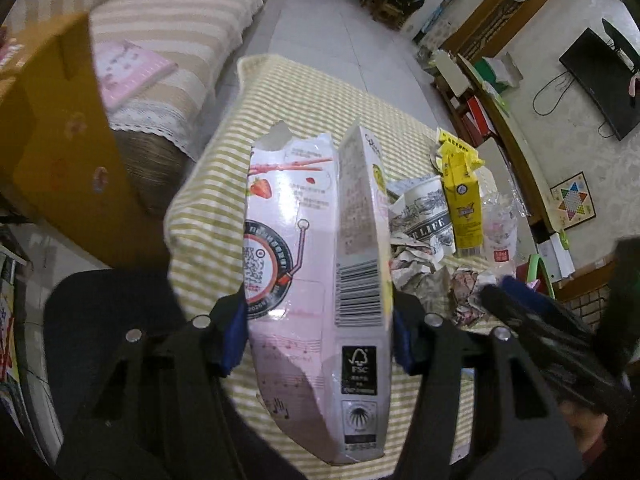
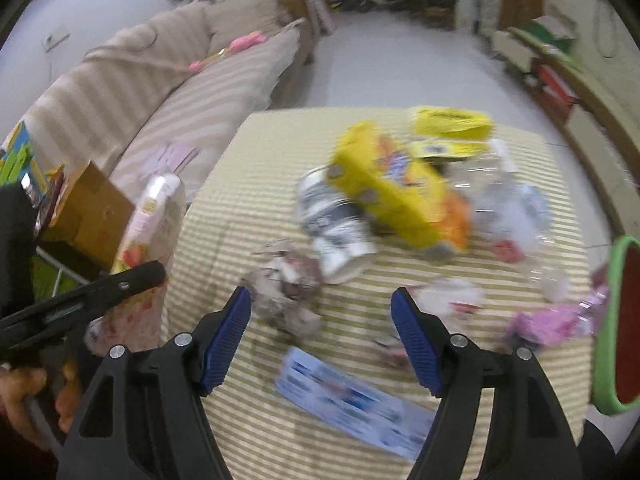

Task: Collect trash
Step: 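Grasp the pink-white box with the left tool, then grasp the crumpled paper with the right tool while the left tool holds the pink-white box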

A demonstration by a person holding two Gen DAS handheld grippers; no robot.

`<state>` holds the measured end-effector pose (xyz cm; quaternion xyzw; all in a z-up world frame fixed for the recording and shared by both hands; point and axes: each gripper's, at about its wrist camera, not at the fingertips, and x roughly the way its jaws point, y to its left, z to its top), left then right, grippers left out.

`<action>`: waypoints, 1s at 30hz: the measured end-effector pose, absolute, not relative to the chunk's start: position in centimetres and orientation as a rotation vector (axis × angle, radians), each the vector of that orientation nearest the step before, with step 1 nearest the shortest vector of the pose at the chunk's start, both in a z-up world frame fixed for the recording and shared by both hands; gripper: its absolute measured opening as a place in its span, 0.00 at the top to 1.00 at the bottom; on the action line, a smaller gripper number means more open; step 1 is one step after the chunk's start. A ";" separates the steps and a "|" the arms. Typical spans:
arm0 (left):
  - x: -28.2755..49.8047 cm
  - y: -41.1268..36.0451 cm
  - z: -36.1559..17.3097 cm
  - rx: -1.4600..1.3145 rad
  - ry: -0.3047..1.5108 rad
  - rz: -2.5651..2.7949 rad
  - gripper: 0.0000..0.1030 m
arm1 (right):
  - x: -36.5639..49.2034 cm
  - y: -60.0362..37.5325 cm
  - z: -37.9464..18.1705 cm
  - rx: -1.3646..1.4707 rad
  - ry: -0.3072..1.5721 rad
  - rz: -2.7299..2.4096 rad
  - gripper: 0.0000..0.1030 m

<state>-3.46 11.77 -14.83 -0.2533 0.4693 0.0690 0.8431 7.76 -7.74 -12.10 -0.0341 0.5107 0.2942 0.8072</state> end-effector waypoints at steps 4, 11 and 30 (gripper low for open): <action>-3.8 12.2 -13.9 -0.525 0.967 0.156 0.46 | 8.8 -5.3 -13.5 -0.081 1.139 0.657 0.32; -4.4 12.8 -13.5 -0.533 0.952 0.150 0.46 | 9.5 -3.2 -15.2 -0.081 1.202 0.658 0.32; -4.5 13.0 -13.5 -0.539 0.957 0.149 0.46 | 8.5 -2.3 -15.0 -0.050 1.183 0.705 0.73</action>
